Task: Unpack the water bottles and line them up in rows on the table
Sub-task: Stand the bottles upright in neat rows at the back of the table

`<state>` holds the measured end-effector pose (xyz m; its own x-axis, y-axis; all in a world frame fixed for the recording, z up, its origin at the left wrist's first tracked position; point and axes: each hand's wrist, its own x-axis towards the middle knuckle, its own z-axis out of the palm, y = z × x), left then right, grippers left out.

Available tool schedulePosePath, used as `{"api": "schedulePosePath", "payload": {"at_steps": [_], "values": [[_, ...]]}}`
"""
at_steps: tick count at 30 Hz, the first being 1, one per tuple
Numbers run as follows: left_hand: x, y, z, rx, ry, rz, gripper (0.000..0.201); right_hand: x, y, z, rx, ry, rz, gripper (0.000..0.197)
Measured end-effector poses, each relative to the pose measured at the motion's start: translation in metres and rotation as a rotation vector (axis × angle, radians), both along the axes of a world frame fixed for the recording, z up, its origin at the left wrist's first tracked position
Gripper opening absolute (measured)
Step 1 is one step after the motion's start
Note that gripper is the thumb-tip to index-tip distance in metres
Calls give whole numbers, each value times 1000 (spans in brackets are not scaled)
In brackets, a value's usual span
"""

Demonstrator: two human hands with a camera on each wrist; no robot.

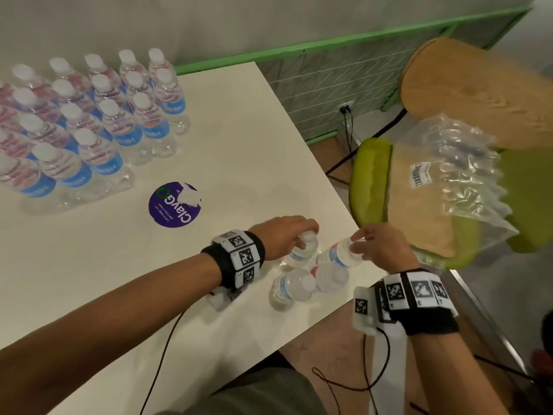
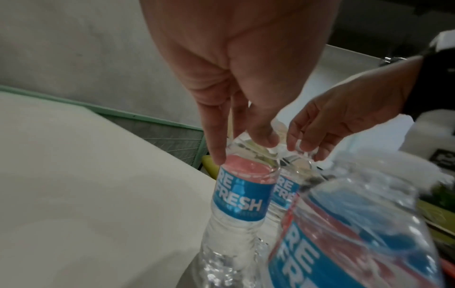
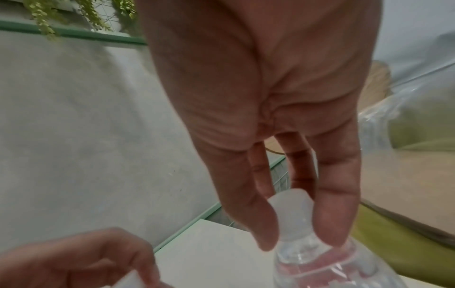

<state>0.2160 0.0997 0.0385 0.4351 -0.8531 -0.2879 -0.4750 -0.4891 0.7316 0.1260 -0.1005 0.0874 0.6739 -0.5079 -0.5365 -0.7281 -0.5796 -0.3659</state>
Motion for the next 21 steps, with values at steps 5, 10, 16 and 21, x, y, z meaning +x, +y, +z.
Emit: {"api": "schedulePosePath", "payload": {"at_steps": [5, 10, 16, 21], "values": [[40, 49, 10, -26, 67, 336, 24, 56, 16, 20, -19, -29, 250, 11], [84, 115, 24, 39, 4, 598, 27, 133, 65, 34, -45, -51, 565, 22], [128, 178, 24, 83, -100, 867, 28, 216, 142, 25, 8, -138, 796, 28], [151, 200, 17, 118, -132, 947, 26, 259, 182, 9, 28, -186, 931, 33]]}}
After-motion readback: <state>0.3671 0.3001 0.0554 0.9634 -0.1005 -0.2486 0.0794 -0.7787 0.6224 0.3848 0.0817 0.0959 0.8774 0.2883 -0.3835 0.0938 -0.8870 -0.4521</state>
